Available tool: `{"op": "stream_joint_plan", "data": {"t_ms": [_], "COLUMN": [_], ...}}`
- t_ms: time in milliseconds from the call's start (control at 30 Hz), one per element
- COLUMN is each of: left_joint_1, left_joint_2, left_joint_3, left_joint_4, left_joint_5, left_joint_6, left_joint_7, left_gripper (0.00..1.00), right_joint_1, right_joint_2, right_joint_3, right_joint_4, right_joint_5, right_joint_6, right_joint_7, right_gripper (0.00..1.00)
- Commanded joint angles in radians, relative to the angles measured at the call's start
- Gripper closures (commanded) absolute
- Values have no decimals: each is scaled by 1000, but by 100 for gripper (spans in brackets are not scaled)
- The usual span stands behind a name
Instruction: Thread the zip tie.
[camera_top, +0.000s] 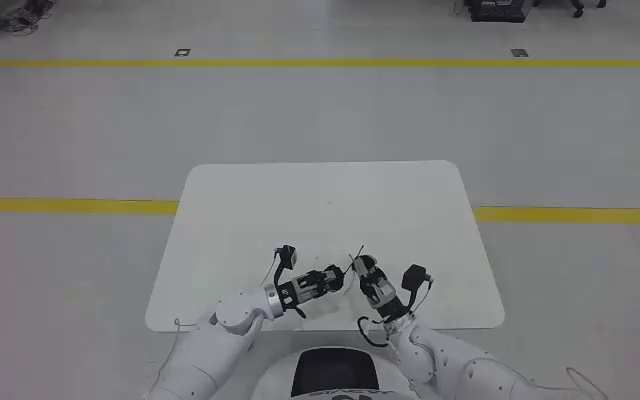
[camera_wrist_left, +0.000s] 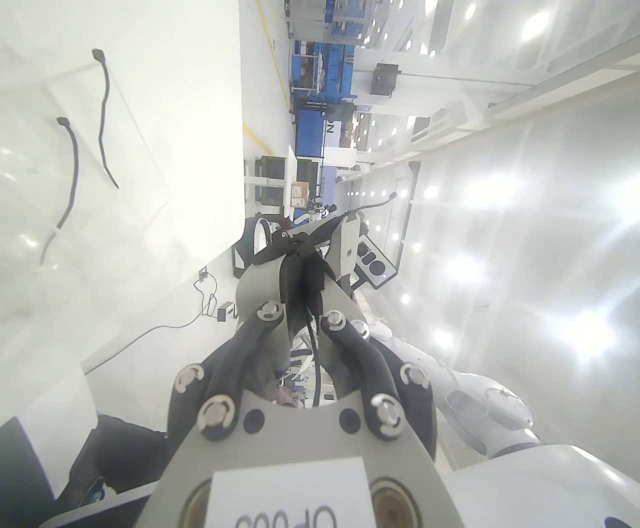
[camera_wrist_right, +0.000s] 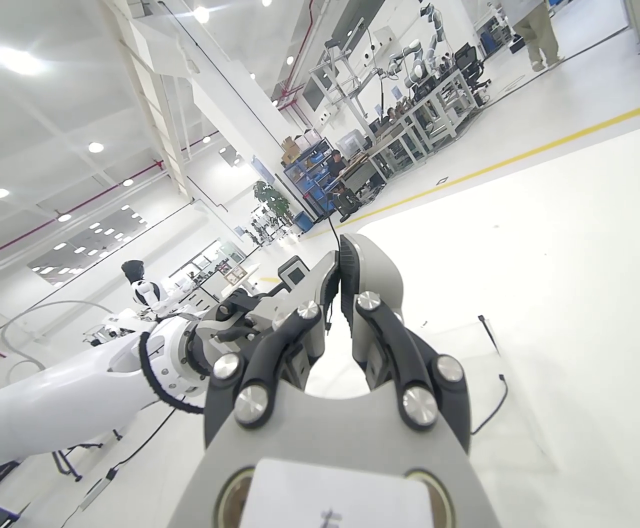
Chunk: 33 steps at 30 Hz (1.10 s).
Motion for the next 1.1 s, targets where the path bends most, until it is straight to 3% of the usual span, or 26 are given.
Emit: {"op": "stream_joint_plan", "data": {"t_ms": [0, 733, 1067], "left_joint_1": [-1, -10, -16], "left_joint_2": [2, 21, 28], "left_joint_3": [2, 34, 51], "left_joint_4": [0, 2, 3], "left_joint_5": [-3, -28, -33], "left_joint_6": [-1, -12, -13], "left_joint_7": [1, 13, 17], "left_gripper": [100, 100, 100], "right_joint_1": [0, 5, 15], "right_joint_2": [-1, -17, -14], "right_joint_3": [1, -9, -31], "right_joint_4": [4, 21, -5], "right_joint_5": [3, 4, -3], "right_joint_6": [0, 0, 0], "right_joint_7": [3, 31, 26], "right_gripper": [100, 100, 100]}}
